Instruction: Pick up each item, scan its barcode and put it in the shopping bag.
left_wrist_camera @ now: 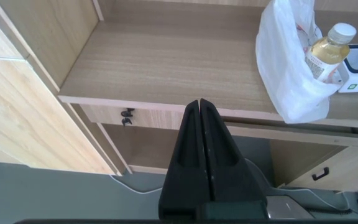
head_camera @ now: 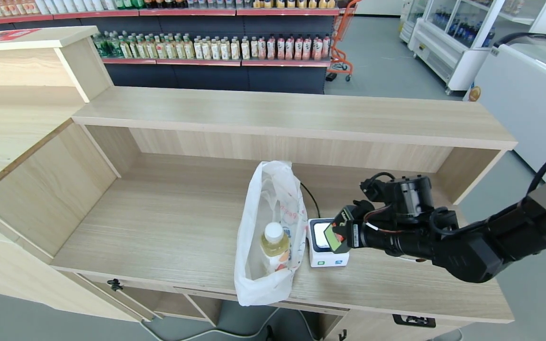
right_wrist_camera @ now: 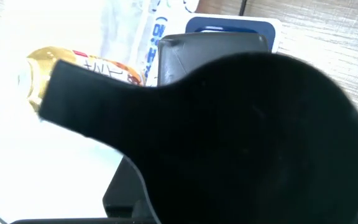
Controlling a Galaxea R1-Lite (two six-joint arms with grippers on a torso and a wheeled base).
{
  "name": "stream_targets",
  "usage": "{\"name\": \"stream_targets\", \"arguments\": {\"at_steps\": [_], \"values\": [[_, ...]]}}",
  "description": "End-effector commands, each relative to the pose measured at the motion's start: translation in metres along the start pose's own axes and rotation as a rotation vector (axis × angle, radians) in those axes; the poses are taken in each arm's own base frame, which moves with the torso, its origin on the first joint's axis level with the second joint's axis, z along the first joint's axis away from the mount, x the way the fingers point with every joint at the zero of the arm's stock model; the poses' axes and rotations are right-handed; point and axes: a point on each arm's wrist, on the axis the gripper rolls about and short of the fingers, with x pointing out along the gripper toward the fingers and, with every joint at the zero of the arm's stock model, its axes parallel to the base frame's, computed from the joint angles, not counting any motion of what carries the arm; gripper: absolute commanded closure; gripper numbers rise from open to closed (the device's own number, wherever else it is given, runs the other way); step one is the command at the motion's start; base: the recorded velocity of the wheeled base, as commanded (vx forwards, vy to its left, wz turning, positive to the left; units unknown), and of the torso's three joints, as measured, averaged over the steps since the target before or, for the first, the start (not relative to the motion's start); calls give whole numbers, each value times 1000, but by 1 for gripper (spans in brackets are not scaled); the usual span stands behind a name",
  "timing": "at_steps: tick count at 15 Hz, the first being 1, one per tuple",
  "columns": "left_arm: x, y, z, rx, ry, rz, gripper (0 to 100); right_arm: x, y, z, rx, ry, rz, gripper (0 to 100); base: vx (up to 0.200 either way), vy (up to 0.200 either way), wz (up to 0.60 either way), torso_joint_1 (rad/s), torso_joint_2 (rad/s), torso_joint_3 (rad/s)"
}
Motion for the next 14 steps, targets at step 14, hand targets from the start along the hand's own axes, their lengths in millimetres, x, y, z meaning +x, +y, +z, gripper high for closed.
{"name": "stream_targets", "arguments": {"at_steps": [14], "values": [[0,0,0,0,0,0,100,51,2,-3,-8,17,16,100,0,0,0,0,0,0]]}}
